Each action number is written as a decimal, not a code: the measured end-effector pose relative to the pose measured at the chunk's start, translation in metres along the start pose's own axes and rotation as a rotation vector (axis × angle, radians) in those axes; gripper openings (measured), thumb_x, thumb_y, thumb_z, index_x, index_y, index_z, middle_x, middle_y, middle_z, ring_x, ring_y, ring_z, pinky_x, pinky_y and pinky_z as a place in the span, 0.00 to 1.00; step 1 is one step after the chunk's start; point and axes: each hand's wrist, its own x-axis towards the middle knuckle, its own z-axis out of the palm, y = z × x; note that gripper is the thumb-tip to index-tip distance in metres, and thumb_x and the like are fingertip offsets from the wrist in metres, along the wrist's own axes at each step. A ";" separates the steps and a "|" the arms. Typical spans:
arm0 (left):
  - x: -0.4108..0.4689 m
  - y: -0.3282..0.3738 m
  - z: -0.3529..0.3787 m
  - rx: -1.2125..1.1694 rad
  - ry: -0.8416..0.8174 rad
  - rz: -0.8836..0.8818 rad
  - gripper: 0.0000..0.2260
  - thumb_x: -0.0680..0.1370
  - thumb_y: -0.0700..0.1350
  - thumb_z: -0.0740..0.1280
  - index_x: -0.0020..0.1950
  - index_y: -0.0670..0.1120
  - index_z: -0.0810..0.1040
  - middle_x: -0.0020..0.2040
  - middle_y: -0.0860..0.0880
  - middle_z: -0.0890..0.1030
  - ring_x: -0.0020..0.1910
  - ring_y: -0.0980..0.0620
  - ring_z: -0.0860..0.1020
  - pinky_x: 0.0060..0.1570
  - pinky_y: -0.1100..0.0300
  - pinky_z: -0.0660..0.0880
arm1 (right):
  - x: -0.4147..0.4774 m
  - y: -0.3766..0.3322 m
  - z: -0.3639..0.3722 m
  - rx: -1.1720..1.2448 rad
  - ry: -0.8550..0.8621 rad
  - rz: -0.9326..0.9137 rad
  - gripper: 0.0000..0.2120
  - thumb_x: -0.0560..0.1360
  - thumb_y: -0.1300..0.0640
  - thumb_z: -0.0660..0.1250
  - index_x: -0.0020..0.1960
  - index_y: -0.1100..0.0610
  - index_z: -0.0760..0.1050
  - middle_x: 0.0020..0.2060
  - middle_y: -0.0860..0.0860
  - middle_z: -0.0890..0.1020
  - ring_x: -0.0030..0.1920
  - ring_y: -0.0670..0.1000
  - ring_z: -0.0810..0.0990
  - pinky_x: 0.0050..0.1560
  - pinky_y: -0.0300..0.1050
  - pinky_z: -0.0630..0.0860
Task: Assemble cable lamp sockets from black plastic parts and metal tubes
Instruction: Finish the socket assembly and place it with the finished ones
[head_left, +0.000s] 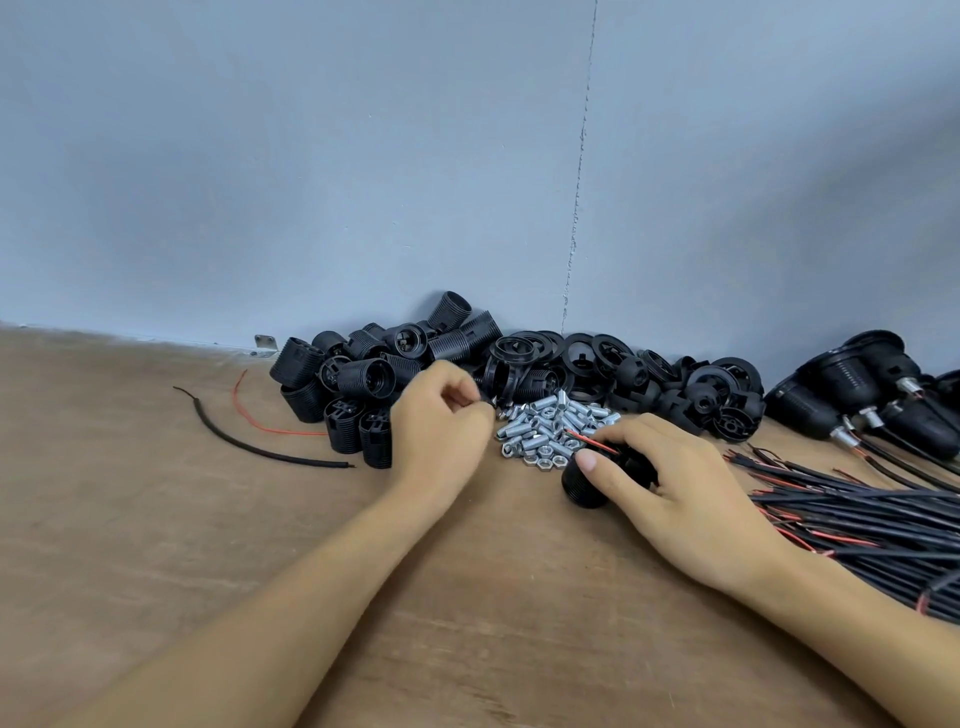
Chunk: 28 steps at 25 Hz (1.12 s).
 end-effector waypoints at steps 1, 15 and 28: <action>0.004 -0.006 -0.001 -0.062 0.049 -0.076 0.12 0.68 0.32 0.66 0.34 0.49 0.74 0.33 0.54 0.75 0.33 0.55 0.71 0.32 0.68 0.66 | 0.000 0.000 0.000 0.003 -0.002 0.000 0.16 0.77 0.34 0.59 0.50 0.43 0.78 0.45 0.38 0.79 0.51 0.40 0.77 0.47 0.27 0.66; -0.002 -0.013 0.002 0.038 -0.069 0.302 0.21 0.71 0.28 0.57 0.53 0.50 0.75 0.49 0.52 0.78 0.50 0.57 0.75 0.52 0.70 0.70 | 0.006 0.004 -0.010 0.044 0.003 0.070 0.13 0.75 0.33 0.56 0.48 0.37 0.76 0.47 0.40 0.81 0.52 0.38 0.77 0.49 0.27 0.67; -0.032 0.010 0.006 0.335 -0.251 0.692 0.18 0.70 0.46 0.61 0.59 0.46 0.77 0.54 0.53 0.79 0.54 0.53 0.74 0.58 0.57 0.68 | 0.007 0.001 -0.009 0.013 0.000 0.009 0.10 0.79 0.45 0.64 0.57 0.45 0.80 0.49 0.41 0.80 0.53 0.39 0.77 0.44 0.26 0.69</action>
